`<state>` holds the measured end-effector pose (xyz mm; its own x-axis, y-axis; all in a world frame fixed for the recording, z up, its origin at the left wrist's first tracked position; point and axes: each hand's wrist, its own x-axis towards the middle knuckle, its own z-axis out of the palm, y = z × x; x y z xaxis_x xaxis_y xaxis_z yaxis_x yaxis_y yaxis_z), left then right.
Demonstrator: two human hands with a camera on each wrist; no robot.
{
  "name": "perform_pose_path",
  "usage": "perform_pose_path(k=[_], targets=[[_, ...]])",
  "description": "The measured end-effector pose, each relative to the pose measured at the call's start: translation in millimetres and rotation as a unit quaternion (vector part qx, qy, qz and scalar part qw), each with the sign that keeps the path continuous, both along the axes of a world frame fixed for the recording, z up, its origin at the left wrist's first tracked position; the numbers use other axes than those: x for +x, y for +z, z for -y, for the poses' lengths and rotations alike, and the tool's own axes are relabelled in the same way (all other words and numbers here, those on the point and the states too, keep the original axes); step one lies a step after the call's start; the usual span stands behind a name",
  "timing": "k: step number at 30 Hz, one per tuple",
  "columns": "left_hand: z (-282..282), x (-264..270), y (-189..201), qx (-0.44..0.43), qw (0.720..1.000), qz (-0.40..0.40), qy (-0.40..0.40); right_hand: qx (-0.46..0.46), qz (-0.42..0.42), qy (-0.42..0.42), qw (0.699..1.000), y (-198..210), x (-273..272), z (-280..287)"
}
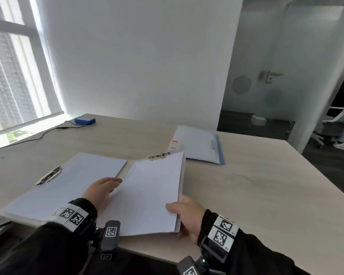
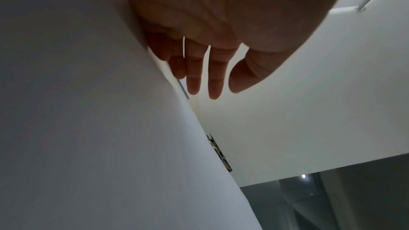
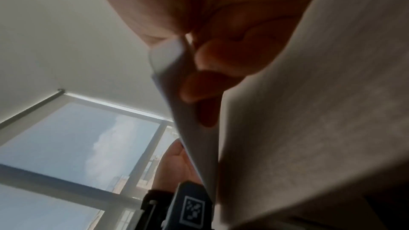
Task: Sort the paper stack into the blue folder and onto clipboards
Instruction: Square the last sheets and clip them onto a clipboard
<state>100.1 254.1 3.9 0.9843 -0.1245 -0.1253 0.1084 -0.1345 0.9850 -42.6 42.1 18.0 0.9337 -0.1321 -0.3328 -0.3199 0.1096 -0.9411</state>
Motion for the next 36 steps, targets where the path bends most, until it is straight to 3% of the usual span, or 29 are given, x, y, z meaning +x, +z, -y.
perform_pose_path(k=[5, 10, 12, 15, 18, 23, 27, 29, 32, 34, 36], targets=[[15.8, -30.5, 17.4, -0.044, 0.997, 0.046, -0.036, 0.012, 0.089, -0.038, 0.995, 20.9, -2.8, 25.2], [29.0, -47.0, 24.9, -0.123, 0.989, 0.033, -0.077, 0.045, 0.181, -0.113, 0.976, 36.0, -7.2, 64.8], [28.7, -40.2, 24.2, -0.123, 0.99, -0.001, -0.064, 0.049, 0.201, -0.144, 0.968, 40.2, -11.0, 76.8], [30.8, -30.2, 20.6, -0.089, 0.983, -0.133, -0.094, 0.07, 0.216, -0.186, 0.956, 42.2, -16.2, 90.0], [38.3, -21.0, 18.7, -0.154, 0.957, -0.21, -0.126, 0.092, 0.199, -0.208, 0.953, 38.9, -22.7, 97.8], [61.9, -13.0, 31.0, -0.259, 0.961, -0.095, -0.02, 0.095, 0.167, -0.213, 0.958, 27.7, -26.6, 103.8], [74.6, -21.0, 37.1, -0.162, 0.984, 0.02, -0.071, 0.103, 0.138, -0.224, 0.959, 20.5, -23.0, 111.6], [76.7, -24.8, 37.7, -0.153, 0.978, 0.049, -0.131, 0.096, 0.131, -0.22, 0.962, 18.6, -19.9, 113.4], [75.1, -23.8, 38.3, -0.195, 0.954, 0.01, -0.228, 0.083, 0.139, -0.199, 0.967, 20.7, -15.0, 110.9], [76.0, -19.2, 36.0, -0.23, 0.948, -0.046, -0.215, 0.079, 0.152, -0.177, 0.969, 24.4, -12.4, 108.1], [80.3, -15.5, 31.3, -0.209, 0.958, -0.081, -0.18, 0.091, 0.152, -0.16, 0.971, 27.2, -10.2, 107.1]])
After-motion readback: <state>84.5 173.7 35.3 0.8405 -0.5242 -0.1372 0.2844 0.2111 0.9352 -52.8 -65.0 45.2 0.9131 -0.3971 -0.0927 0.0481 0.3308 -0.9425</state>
